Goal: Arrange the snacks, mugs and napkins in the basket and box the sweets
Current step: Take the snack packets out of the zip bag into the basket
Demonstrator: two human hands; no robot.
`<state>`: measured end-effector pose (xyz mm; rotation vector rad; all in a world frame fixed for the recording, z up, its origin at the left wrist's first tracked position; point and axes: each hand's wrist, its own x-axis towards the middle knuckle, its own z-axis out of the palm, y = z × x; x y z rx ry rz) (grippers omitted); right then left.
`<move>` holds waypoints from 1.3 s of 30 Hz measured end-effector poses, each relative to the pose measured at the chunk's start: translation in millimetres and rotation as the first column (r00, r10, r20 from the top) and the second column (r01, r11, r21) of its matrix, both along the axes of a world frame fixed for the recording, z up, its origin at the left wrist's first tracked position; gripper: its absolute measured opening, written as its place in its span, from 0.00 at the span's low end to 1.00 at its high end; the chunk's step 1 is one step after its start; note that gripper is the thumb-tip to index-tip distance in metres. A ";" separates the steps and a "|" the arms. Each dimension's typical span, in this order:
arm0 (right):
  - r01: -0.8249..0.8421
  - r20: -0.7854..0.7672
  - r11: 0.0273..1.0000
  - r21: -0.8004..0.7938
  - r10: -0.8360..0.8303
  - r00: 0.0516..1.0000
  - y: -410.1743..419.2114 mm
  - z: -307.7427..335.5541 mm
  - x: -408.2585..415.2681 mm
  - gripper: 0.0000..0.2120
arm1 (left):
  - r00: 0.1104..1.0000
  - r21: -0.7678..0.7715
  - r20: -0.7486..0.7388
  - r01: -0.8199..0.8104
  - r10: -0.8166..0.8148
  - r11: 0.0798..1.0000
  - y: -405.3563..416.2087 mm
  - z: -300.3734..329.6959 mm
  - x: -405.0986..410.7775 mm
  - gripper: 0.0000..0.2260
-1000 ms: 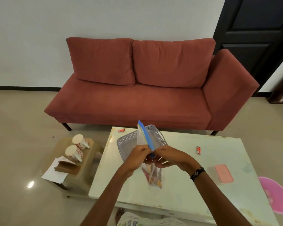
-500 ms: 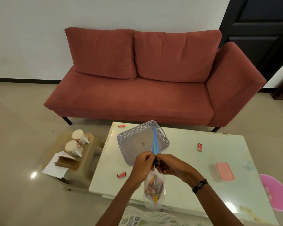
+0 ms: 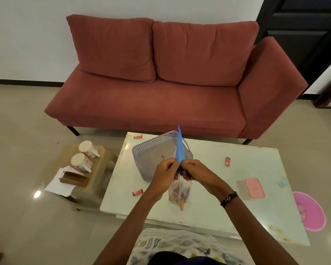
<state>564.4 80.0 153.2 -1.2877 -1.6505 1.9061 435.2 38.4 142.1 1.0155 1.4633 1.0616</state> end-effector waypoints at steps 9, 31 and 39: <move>0.426 -0.230 0.895 -0.132 -0.446 0.865 -7.8 -6.6 -22.8 0.17 | 0.922 -0.034 0.217 -0.320 0.319 0.947 8.8 9.2 22.5 0.13; 0.023 0.017 0.991 0.134 -0.025 1.000 23.0 15.2 -4.7 0.16 | 0.984 -0.041 0.175 -0.016 0.023 0.999 2.4 11.4 -1.2 0.20; -0.167 0.189 0.876 0.452 0.089 0.978 -5.5 13.0 -1.2 0.11 | 0.984 -0.234 -0.140 0.074 -0.109 0.969 9.1 23.4 -17.2 0.13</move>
